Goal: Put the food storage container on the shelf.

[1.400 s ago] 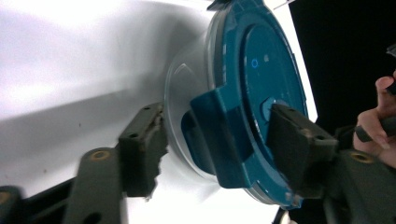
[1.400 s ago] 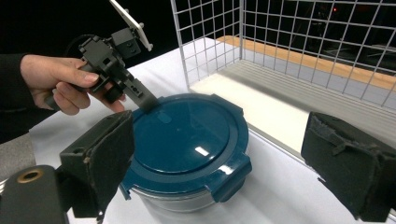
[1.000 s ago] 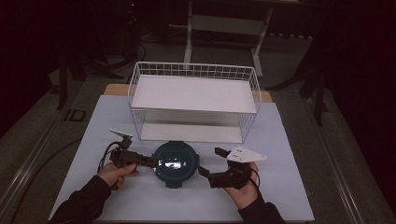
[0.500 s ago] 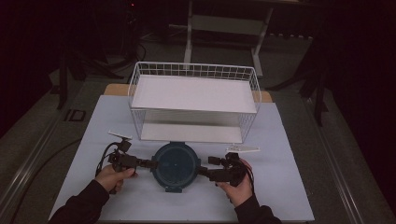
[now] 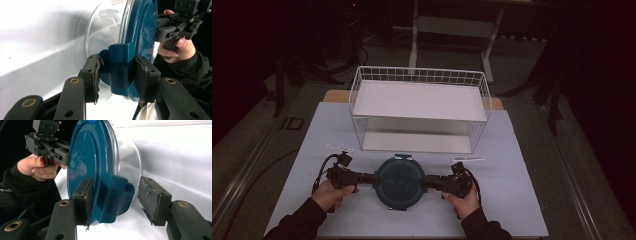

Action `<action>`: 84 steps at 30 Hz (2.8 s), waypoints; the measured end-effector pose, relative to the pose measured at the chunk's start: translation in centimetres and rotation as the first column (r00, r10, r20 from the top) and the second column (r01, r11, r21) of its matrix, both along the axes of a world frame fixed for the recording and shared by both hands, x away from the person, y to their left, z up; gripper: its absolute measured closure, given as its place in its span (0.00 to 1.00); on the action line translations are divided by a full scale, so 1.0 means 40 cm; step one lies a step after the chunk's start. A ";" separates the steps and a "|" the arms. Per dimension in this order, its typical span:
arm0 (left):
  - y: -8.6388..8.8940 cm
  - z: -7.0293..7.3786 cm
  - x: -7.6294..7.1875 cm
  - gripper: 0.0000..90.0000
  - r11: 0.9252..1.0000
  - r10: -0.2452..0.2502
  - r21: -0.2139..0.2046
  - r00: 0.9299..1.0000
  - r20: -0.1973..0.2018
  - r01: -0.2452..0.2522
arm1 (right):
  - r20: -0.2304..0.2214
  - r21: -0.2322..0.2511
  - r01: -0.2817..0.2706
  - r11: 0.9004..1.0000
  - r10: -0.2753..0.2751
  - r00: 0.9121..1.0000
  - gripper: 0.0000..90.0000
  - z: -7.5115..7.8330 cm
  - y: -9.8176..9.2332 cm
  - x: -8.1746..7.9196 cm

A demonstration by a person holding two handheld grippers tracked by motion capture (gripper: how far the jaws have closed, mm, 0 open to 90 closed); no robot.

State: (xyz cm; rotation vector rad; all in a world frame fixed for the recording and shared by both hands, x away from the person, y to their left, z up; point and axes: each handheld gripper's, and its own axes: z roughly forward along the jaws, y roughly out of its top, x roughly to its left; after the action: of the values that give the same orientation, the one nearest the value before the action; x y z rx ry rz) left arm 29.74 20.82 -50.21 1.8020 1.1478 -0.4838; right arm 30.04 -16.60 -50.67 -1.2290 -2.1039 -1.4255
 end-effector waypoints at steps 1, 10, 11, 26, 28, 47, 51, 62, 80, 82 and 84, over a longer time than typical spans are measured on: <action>0.000 0.001 -0.001 0.65 1.000 0.000 0.002 1.000 0.002 0.000 | 0.002 -0.008 0.003 1.000 -0.003 1.000 0.56 -0.002 0.002 0.000; -0.008 0.009 -0.016 0.65 1.000 0.006 0.023 0.999 0.032 -0.007 | -0.074 0.048 0.028 0.998 -0.025 0.997 0.61 -0.021 0.002 -0.015; -0.010 0.012 -0.018 0.65 1.000 0.004 0.029 0.999 0.036 -0.006 | -0.074 0.049 0.030 0.998 -0.027 0.997 0.61 -0.022 0.000 -0.018; -0.023 0.024 -0.045 0.64 0.996 0.053 0.062 0.996 0.069 -0.057 | -0.095 0.060 0.057 0.997 -0.051 0.994 0.62 -0.019 0.002 -0.028; -0.026 0.029 -0.042 0.64 0.997 0.053 0.060 0.996 0.072 -0.057 | -0.085 0.064 0.055 0.996 -0.049 0.995 0.62 -0.015 -0.003 -0.025; -0.111 0.087 0.047 0.64 0.998 0.045 0.038 0.973 0.227 -0.055 | 0.063 0.061 0.086 0.994 -0.089 0.994 0.62 0.061 -0.080 0.045; -0.130 0.073 0.079 0.64 0.998 0.048 0.014 0.967 0.249 -0.053 | 0.083 0.049 0.106 0.993 -0.109 0.991 0.62 0.066 -0.102 0.072; -0.156 0.049 0.146 0.64 0.998 0.062 -0.003 0.949 0.310 -0.065 | 0.128 0.026 0.109 0.994 -0.111 0.986 0.62 0.061 -0.128 0.144; -0.156 0.000 0.219 0.63 0.994 0.088 0.035 0.938 0.334 -0.106 | 0.173 0.004 0.154 0.988 -0.152 0.973 0.61 0.001 -0.113 0.223; -0.154 -0.004 0.222 0.63 0.994 0.095 0.021 0.937 0.336 -0.109 | 0.173 0.004 0.165 0.986 -0.163 0.971 0.61 -0.006 -0.111 0.226; -0.153 -0.004 0.226 0.63 0.994 0.097 0.022 0.936 0.337 -0.111 | 0.175 -0.001 0.170 0.985 -0.167 0.970 0.61 -0.004 -0.109 0.228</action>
State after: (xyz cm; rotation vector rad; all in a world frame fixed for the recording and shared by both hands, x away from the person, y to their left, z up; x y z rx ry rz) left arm 38.79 14.68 -50.37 1.7641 1.0120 -0.0838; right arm 39.18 -20.94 -50.83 -1.3634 -2.1714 -1.6472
